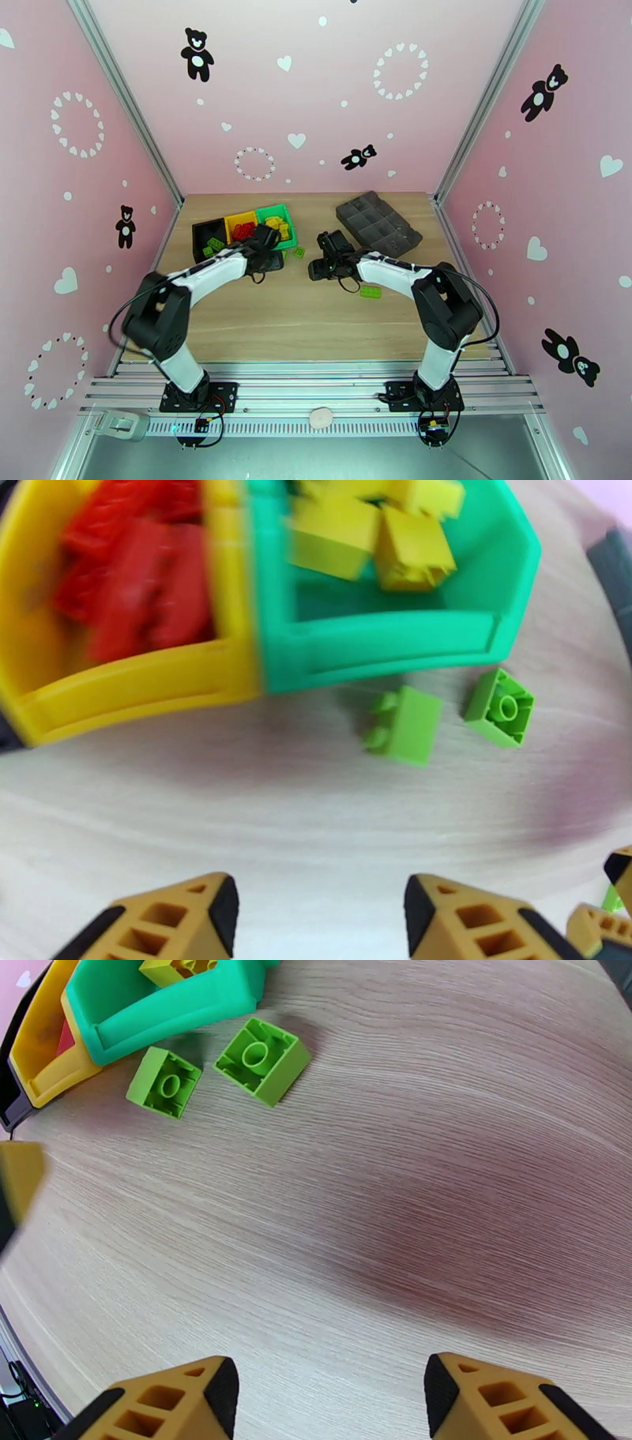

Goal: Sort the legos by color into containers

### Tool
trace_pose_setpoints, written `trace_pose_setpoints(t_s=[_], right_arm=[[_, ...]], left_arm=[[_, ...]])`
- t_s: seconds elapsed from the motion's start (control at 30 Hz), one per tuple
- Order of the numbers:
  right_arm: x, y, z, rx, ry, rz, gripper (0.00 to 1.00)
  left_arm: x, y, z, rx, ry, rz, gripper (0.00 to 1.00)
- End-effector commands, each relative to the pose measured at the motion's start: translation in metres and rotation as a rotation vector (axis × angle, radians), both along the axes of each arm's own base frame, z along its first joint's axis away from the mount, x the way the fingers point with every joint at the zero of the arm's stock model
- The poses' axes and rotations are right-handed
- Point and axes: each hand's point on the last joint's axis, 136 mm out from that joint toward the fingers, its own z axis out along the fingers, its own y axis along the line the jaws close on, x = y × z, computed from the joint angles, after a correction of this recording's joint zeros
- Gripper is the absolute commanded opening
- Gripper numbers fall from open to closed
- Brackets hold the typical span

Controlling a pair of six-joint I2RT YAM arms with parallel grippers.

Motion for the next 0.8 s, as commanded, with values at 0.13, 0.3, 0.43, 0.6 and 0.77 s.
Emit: trace_pose_setpoints(t_s=[0.13,0.3,0.43,0.6,0.77], right_arm=[[-0.013,-0.04,-0.003,0.018,0.017,-0.07,0.68],[-0.021,-0.053,0.001,0.023,0.01,-0.086,0.68],[-0.021,-0.053,0.008,0.038,-0.001,-0.089,0.68],[-0.021,-0.052,0.016,0.051,-0.013,-0.087,0.68],[-0.022,-0.053,0.02,0.052,-0.019,-0.087,0.68]], left_arm=[[0.028,-0.015,-0.008,0.08,-0.017,-0.068,0.67],[0.039,-0.016,-0.019,0.134,-0.005,-0.095,0.62],[0.046,-0.022,-0.025,0.141,0.0,-0.12,0.57],[0.054,-0.023,-0.033,0.171,0.011,-0.125,0.53],[0.06,-0.027,-0.039,0.171,0.019,-0.125,0.49]])
